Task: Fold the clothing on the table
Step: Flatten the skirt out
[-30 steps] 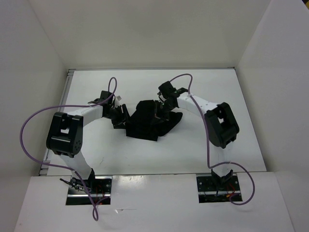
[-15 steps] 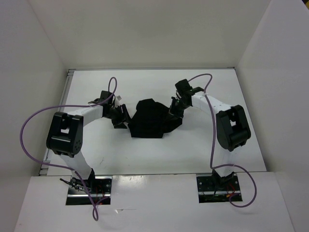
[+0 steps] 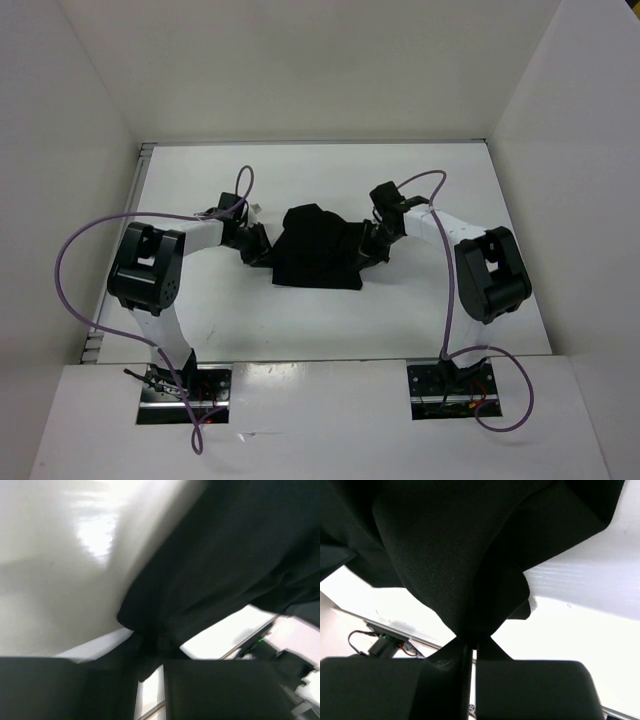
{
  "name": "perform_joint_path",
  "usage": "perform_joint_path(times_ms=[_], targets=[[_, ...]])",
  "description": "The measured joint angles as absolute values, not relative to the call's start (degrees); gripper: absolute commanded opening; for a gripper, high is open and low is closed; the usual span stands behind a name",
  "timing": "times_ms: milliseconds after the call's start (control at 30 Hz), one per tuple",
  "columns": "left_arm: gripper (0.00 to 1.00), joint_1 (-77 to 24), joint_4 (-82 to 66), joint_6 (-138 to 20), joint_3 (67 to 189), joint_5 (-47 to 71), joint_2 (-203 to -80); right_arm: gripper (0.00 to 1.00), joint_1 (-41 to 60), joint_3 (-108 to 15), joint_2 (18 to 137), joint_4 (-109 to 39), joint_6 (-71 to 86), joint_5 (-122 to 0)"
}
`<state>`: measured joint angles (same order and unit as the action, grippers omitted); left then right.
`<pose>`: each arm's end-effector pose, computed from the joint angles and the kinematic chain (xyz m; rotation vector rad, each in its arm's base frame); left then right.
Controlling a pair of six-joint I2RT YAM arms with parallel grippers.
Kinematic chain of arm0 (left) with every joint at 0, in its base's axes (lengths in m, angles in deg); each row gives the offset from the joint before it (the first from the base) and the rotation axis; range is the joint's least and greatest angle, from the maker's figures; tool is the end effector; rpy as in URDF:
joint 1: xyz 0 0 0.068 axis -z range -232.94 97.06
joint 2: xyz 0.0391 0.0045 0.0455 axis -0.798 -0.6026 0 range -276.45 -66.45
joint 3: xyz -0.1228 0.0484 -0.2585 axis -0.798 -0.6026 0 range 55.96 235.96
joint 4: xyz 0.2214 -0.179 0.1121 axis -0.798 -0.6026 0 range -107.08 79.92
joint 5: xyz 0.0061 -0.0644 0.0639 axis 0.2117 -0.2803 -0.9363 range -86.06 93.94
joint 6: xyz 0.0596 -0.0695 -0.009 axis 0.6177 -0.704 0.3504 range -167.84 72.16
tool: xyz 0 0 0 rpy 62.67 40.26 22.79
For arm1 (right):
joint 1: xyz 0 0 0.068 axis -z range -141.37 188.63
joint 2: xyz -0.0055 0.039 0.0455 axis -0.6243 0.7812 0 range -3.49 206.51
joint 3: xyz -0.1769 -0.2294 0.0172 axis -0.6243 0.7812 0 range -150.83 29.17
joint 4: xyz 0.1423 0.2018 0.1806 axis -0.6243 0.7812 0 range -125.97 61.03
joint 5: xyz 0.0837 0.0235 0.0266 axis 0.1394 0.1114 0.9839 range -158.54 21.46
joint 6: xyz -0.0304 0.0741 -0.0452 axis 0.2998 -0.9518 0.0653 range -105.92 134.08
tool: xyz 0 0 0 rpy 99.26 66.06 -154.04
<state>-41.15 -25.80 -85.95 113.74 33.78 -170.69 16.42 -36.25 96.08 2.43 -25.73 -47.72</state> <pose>0.3850 -0.1224 0.0875 -0.4516 2.7333 -0.9567 0.3478 0.1738 0.1330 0.3736 2.9639 0.7064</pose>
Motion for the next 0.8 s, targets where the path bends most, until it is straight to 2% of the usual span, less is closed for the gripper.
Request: perform_joint_path(times_ms=[33,167,267,367,500,600,667,733,800], targets=[[0.0,-41.08,-24.95,-86.32,113.66,34.11,-171.35,0.0,16.42,-36.25,96.08,2.43,-25.73,-47.7],[0.0,-41.06,-24.34,-87.04,114.14,35.29,-172.38,0.0,16.5,-37.3,96.08,3.06,-25.6,-47.78],[0.0,-41.26,-29.02,-86.65,119.34,34.35,-171.68,0.0,17.33,-43.66,96.12,6.4,-24.64,-48.77],[0.0,-42.35,-33.45,-84.9,132.8,34.11,-171.24,0.0,20.11,-57.61,96.52,8.98,-22.52,-50.12],[0.0,-47.09,-36.97,-82.74,158.53,35.53,-172.05,0.0,25.07,-80.73,98.92,11.04,-18.93,-52.68],[0.0,-50.85,-35.09,-82.54,169.17,38.46,-169.93,0.0,27.32,-93.0,99.88,12.26,-16.88,-53.44],[0.0,-51.29,-33.41,-82.6,166.77,39.73,-166.08,0.0,27.13,-95.4,98.94,12.63,-15.79,-53.12],[0.0,-50.87,-32.54,-82.65,159.77,40.52,-161.14,0.01,26.23,-90.63,95.84,12.59,-14.8,-52.51],[0.16,-50.0,-31.68,-82.56,151.05,40.91,-157.36,0.06,25.88,-80.8,91.58,11.82,-14.61,-51.39]])
